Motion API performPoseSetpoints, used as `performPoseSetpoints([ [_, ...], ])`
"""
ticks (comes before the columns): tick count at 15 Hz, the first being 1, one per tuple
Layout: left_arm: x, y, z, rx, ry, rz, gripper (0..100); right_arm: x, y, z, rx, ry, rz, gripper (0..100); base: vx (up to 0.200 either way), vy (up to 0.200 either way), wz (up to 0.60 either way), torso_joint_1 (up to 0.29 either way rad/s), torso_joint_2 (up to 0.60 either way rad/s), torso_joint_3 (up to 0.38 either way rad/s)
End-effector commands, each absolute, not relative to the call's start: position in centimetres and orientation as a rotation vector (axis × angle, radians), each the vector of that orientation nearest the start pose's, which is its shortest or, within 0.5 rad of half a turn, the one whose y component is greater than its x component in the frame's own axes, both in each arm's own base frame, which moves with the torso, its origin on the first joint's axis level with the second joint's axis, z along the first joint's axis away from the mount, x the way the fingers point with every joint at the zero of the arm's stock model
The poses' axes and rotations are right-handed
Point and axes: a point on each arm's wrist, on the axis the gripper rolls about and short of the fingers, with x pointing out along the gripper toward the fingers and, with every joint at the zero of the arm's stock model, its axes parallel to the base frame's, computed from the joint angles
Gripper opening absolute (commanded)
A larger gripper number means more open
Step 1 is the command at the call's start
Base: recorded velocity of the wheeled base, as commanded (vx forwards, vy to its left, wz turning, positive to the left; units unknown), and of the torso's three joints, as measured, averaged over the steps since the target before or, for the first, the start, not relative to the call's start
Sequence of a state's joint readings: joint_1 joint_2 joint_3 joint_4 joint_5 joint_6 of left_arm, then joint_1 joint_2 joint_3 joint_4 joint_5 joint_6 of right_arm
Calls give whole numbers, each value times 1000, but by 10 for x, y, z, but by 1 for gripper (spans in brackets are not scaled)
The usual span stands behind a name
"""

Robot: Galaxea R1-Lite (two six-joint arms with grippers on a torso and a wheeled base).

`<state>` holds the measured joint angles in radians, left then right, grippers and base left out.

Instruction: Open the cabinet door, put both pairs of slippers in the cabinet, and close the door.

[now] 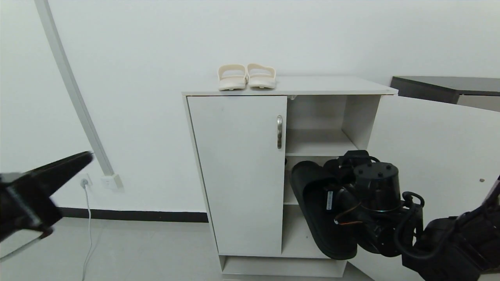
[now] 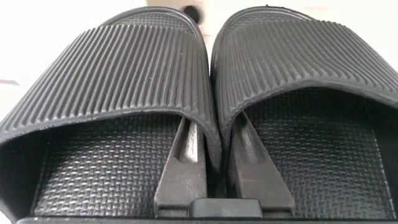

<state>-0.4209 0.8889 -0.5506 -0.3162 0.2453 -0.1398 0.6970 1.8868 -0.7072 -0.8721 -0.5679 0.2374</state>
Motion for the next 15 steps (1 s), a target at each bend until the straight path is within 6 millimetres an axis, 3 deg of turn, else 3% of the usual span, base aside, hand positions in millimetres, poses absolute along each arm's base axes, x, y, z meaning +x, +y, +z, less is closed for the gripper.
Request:
performPoseSetpoints([
  [1, 30, 1, 209, -117, -78, 133, 0, 266, 202, 101, 16, 304, 63, 0, 0, 0, 0, 0, 0, 0],
  [5, -13, 7, 139, -71, -50, 364, 0, 264, 202, 101, 14, 302, 54, 0, 0, 0, 0, 0, 0, 0],
  [8, -25, 6, 113, -68, -60, 393, 0, 263, 202, 99, 9, 308, 55, 0, 0, 0, 0, 0, 0, 0],
  [10, -23, 6, 101, -70, -31, 404, 0, 263, 202, 99, 8, 309, 56, 0, 0, 0, 0, 0, 0, 0],
  [12, -19, 6, 83, -49, 21, 370, 0, 262, 203, 99, 10, 308, 57, 0, 0, 0, 0, 0, 0, 0],
  [15, -23, 2, 79, -11, -36, 87, 0, 261, 202, 95, 1, 320, 57, 0, 0, 0, 0, 0, 0, 0],
])
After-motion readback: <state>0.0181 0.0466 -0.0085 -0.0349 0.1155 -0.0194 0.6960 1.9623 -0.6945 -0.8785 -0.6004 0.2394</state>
